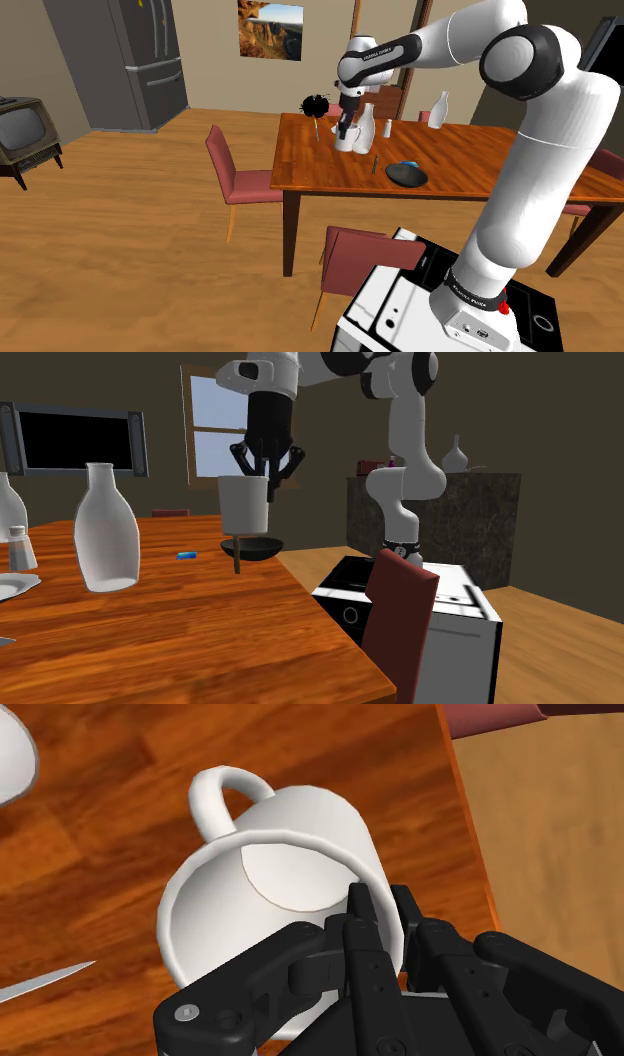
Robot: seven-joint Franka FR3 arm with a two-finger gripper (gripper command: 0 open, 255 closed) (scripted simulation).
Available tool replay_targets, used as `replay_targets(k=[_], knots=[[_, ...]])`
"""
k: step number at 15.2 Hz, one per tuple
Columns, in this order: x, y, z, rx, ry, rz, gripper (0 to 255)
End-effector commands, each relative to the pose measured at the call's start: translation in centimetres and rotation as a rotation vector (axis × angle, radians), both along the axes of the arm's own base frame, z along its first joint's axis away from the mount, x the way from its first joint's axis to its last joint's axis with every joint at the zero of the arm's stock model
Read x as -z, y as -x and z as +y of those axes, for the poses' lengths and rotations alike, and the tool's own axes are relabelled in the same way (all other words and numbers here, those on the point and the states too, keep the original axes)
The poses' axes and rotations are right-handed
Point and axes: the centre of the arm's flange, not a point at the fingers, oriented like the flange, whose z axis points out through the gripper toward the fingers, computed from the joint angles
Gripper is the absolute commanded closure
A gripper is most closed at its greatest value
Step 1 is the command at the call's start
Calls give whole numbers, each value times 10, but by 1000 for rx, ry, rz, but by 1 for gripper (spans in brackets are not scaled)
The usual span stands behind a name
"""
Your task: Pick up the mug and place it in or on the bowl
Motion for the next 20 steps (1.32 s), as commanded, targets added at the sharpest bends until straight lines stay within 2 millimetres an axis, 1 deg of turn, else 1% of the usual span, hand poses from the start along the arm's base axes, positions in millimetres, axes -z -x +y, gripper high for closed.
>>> replay_targets(k=[1, 20], knots=[[-2, 22, -12, -1, 0, 0, 255], [-21, 239, -137, -1, 0, 0, 255]])
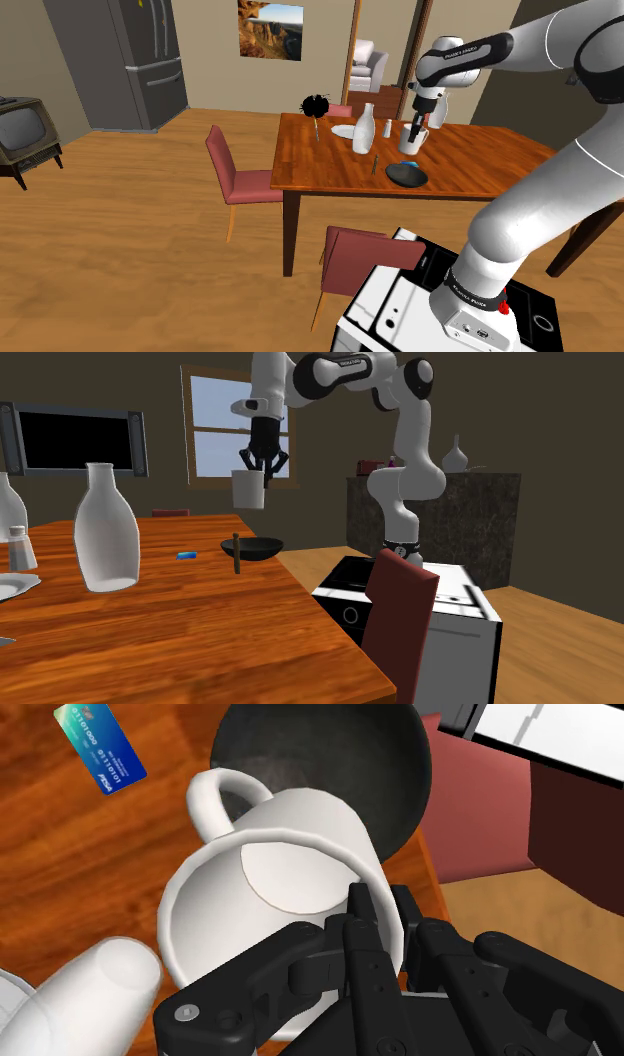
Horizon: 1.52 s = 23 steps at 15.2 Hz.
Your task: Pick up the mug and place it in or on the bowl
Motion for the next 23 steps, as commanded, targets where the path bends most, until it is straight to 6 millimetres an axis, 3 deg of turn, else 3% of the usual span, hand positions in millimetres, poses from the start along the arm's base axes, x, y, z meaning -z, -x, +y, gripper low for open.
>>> replay_targets(k=[1, 2, 20, 23], knots=[[-1, 22, -12, -1, 0, 0, 255], [-2, 32, -18, -1, 0, 0, 255], [93, 32, -18, -1, 0, 0, 255], [93, 32, -18, -1, 0, 0, 255]])
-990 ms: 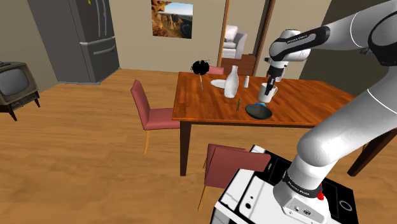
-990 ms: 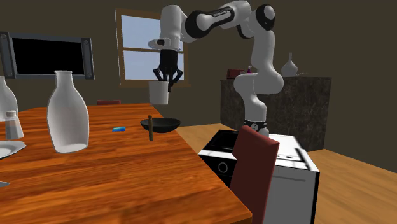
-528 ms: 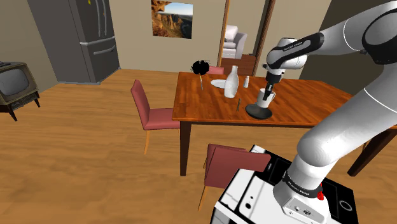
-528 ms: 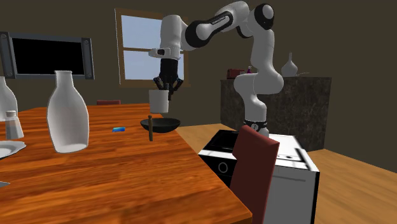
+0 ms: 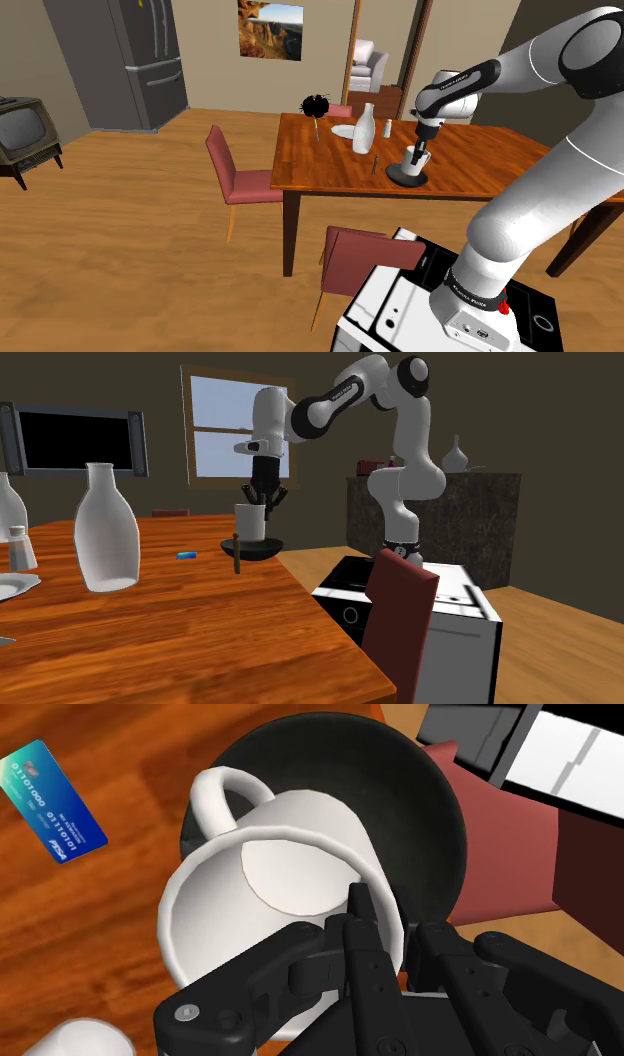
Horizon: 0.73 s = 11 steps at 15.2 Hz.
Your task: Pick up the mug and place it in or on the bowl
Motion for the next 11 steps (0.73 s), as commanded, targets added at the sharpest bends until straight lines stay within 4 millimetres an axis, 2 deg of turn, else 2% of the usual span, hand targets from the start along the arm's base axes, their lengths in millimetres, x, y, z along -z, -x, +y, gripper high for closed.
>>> replay_targets(k=[1, 5, 6, 11], knots=[[1, 0, 0, 0, 0, 0, 255], [1, 0, 0, 0, 0, 0, 255], [1, 0, 0, 0, 0, 0, 0], [1, 0, 0, 0, 0, 0, 0]])
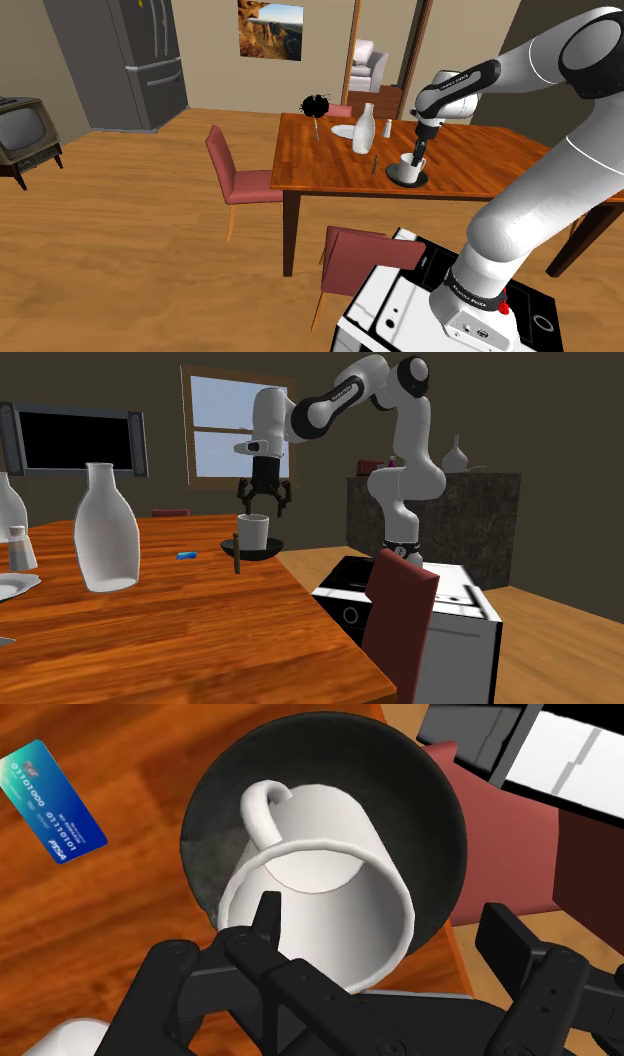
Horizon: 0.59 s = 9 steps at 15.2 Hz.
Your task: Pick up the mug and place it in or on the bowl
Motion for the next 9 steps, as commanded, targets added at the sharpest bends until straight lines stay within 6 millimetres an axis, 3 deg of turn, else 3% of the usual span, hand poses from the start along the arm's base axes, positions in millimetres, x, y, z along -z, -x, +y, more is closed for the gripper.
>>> replay_targets(k=[1, 4, 9], knots=[[-13, 1, 1, 0, 0, 0, 0], [-50, 3, 3, 0, 0, 0, 0], [-50, 3, 3, 0, 0, 0, 0]])
